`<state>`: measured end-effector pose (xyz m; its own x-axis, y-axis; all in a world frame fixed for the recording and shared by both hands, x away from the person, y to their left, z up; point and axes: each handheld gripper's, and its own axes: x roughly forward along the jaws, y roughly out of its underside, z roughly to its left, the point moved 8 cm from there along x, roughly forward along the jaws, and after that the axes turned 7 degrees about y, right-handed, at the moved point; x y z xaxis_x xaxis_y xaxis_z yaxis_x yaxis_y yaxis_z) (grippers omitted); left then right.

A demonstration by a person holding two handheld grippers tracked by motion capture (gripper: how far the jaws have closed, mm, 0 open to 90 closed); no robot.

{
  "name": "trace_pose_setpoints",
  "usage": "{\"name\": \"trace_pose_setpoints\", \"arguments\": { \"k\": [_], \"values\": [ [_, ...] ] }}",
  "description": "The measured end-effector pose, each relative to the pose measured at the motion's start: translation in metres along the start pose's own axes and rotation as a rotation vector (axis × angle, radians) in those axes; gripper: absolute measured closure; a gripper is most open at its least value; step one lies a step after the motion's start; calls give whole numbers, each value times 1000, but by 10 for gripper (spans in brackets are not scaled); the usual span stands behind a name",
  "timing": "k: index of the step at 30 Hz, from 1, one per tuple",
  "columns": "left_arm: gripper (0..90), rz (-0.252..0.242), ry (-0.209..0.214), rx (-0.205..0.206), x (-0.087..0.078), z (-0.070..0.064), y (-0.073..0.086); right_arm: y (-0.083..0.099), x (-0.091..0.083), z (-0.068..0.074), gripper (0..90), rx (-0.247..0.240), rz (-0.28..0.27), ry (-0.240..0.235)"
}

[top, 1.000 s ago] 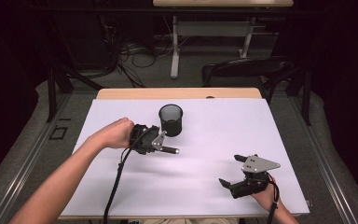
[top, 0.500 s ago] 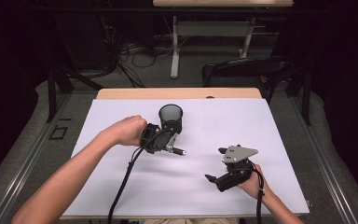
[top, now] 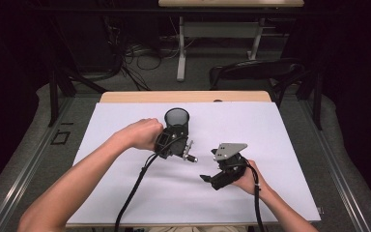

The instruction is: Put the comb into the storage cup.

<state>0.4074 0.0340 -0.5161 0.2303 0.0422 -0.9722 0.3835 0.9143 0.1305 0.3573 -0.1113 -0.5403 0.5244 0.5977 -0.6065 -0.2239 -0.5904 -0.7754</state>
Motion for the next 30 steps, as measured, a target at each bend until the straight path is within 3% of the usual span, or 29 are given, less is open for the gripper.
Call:
{"name": "trace_pose_setpoints", "arguments": {
  "k": [3,4,5,7,12,13,15,16,19,20,23,24,25,26,28,29,30],
  "values": [
    [726,1,-7,10,0,2,-4,-4,5,0,147,-4,-2,4],
    [726,13,14,2,0,1,-5,-5,7,0,146,-4,-3,9],
    [725,10,-9,14,0,3,-6,-5,9,0,153,-6,0,11],
    [726,18,5,15,0,4,-8,-5,12,-2,203,1,5,27],
    [726,9,-12,13,0,8,-13,-7,20,-7,326,7,-4,68],
    [726,9,10,1,0,7,-14,-8,21,-7,346,7,-2,74],
    [726,-3,-12,11,1,10,-17,-8,24,-7,406,0,-2,83],
    [726,7,5,7,0,9,-17,-9,26,-7,435,-4,-7,88],
    [725,-7,-4,-1,1,10,-18,-10,30,-7,502,-17,3,101],
    [726,-3,-17,19,0,13,-19,-10,31,-7,519,-16,2,106],
    [726,-9,-12,7,0,14,-20,-10,34,-8,578,-27,10,107],
    [725,3,-22,29,-2,16,-20,-11,35,-7,595,-28,6,109],
    [726,2,-19,28,-2,16,-21,-11,36,-8,616,-35,6,109],
    [725,-37,-18,-9,1,13,-23,-11,36,-7,630,-31,9,108],
    [725,-3,-21,15,-1,15,-22,-12,37,-8,656,-41,3,116],
    [725,-26,-16,-14,0,13,-23,-12,37,-9,668,-40,-1,120],
    [725,-14,-23,5,-1,15,-23,-12,37,-9,677,-39,3,120]
  ]
}}
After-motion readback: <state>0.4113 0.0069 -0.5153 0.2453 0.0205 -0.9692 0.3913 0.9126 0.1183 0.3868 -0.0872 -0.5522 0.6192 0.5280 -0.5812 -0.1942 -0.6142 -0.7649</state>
